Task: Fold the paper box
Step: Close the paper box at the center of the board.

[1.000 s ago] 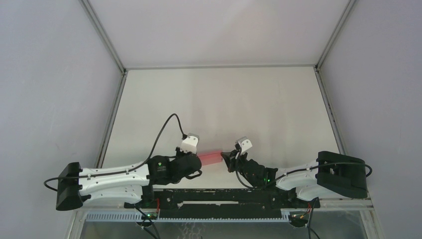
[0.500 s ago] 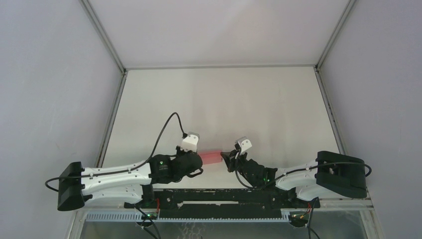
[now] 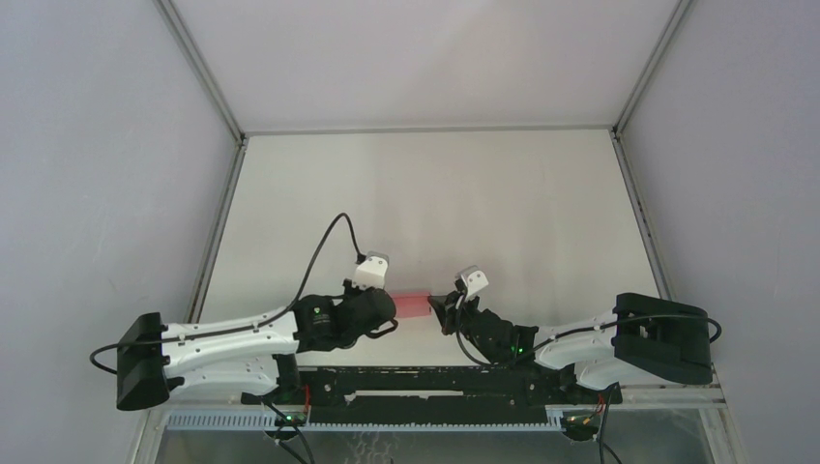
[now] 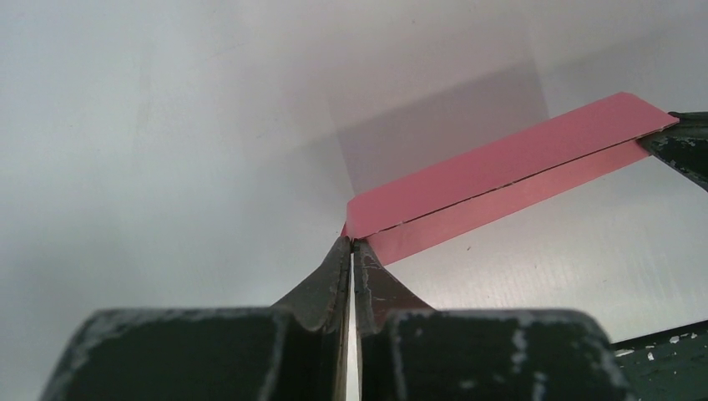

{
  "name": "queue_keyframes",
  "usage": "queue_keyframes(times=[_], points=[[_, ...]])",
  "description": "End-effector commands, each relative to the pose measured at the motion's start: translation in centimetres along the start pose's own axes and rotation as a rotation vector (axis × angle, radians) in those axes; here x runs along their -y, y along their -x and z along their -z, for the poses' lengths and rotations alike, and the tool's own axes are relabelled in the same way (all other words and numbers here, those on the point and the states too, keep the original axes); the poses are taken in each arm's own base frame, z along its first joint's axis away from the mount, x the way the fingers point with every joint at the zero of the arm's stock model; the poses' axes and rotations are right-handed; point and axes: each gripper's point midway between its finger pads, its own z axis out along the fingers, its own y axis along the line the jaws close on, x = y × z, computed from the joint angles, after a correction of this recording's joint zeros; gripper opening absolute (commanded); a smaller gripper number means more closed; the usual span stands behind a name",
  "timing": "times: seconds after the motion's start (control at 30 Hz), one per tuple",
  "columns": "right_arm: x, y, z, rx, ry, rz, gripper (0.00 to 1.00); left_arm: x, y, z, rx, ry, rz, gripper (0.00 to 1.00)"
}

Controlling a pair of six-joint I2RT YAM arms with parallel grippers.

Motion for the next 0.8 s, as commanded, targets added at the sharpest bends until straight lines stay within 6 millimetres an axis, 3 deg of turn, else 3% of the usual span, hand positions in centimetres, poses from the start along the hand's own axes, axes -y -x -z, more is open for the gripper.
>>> queue_keyframes(times=[0.0, 0.77], points=[[0.1, -2.4, 0.4, -0.090, 0.007, 0.073, 0.00, 1.0, 2.5, 0.7, 0.026, -0.035, 0.029, 0.07], [-0.1, -2.5, 0.3, -0.105, 0.004, 0.092, 0.00, 1.8, 3.8, 0.8, -0.023, -0.067, 0.051, 0.05]])
